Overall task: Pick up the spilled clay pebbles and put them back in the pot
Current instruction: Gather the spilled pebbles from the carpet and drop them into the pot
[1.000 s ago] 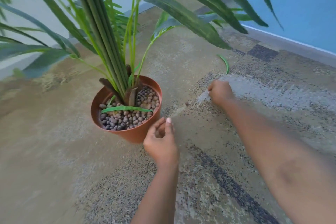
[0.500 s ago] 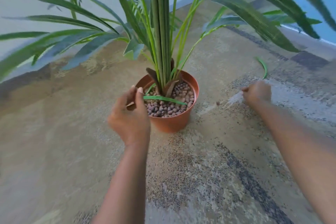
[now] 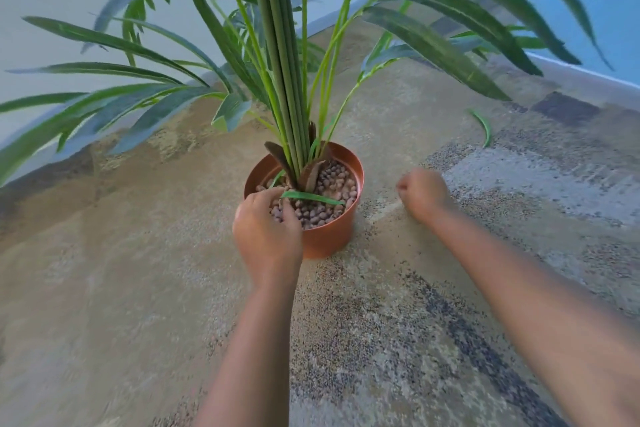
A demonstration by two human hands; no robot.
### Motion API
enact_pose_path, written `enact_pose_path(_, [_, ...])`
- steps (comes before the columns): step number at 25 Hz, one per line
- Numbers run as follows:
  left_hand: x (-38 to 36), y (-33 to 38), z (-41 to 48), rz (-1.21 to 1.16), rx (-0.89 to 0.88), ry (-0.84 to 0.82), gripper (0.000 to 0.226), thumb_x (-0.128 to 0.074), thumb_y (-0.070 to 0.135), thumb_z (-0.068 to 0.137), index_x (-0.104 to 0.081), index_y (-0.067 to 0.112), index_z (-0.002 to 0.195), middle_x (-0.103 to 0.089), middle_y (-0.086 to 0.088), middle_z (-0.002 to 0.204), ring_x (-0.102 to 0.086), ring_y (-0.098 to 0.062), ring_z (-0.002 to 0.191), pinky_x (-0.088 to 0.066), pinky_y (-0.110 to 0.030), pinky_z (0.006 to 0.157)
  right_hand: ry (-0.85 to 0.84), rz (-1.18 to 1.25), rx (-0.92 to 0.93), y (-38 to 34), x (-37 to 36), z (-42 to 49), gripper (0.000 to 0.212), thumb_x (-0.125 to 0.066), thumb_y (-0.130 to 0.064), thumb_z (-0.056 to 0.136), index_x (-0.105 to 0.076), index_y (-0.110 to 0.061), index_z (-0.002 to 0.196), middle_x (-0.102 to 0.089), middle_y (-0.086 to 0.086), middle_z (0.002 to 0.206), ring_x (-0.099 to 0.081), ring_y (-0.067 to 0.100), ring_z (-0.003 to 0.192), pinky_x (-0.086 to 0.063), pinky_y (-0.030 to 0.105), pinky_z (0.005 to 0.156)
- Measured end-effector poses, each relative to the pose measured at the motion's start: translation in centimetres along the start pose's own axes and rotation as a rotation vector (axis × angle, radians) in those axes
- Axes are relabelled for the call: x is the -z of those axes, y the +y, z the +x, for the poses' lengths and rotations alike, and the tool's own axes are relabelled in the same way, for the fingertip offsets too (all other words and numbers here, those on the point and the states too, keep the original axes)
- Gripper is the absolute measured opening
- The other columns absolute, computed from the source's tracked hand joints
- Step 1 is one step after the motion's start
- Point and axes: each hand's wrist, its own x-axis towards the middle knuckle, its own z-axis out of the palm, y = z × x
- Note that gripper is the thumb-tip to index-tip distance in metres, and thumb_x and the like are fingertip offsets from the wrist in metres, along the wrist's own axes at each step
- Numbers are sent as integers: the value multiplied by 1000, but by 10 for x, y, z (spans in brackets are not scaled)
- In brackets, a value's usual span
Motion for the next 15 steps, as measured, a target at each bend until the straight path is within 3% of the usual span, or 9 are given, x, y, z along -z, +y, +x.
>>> enact_pose_path(1, [0,4,-9,-42,-18,53,14,-66,11,85,-73,14,97,-71,-1,96,-61,-18,91,-51,-37,83,122,175,-13,-7,16,-3,18,-61,2,86,-73,0,73,-69,10,65,-65,21,56,-56,27,57])
enact_pose_path(3, [-9,12,-32,-137,-94,106,9,-67,7,84,-72,10,90,-68,-3,89,-58,-17,84,-51,-33,74,339,393,65,-35,51,-16,12,-69,-8,87,-75,-3,96,-72,-3,84,-69,11,67,-53,10,63])
enact_pose_path(5, [-24,29,-59,-229,-205,61,6,-69,2,81,-72,5,86,-67,-6,86,-61,-19,77,-52,-28,68,412,463,202,-67,65,-24,18,-72,-10,84,-75,-7,102,-74,-2,90,-70,10,73,-55,15,69])
enact_pose_path(7, [-39,51,-87,-321,-273,-25,5,-72,-2,78,-71,2,80,-67,-8,81,-60,-17,70,-50,-19,65,346,411,264,-84,56,-26,16,-73,-11,80,-78,-9,95,-77,7,86,-73,18,74,-57,30,72])
enact_pose_path(9, [-51,66,-111,-343,-206,-102,11,-74,-4,73,-68,4,75,-65,-7,74,-56,-14,64,-40,-13,61,208,342,260,-87,41,-23,18,-72,-12,79,-78,-7,96,-77,11,91,-72,24,82,-55,33,79])
enact_pose_path(12, [-67,62,-142,-327,-33,-248,11,-76,0,74,-71,9,78,-69,-5,73,-60,-15,62,-53,-27,64,61,210,331,-89,42,-18,25,-69,-16,84,-74,-5,106,-74,16,103,-69,30,97,-51,36,89])
enact_pose_path(15, [-86,55,-155,-266,-18,-429,8,-74,10,82,-74,9,90,-74,-5,82,-65,-18,70,-58,-38,68,56,209,367,-84,60,-14,27,-67,-22,88,-73,-5,109,-75,14,99,-69,26,90,-51,30,81])
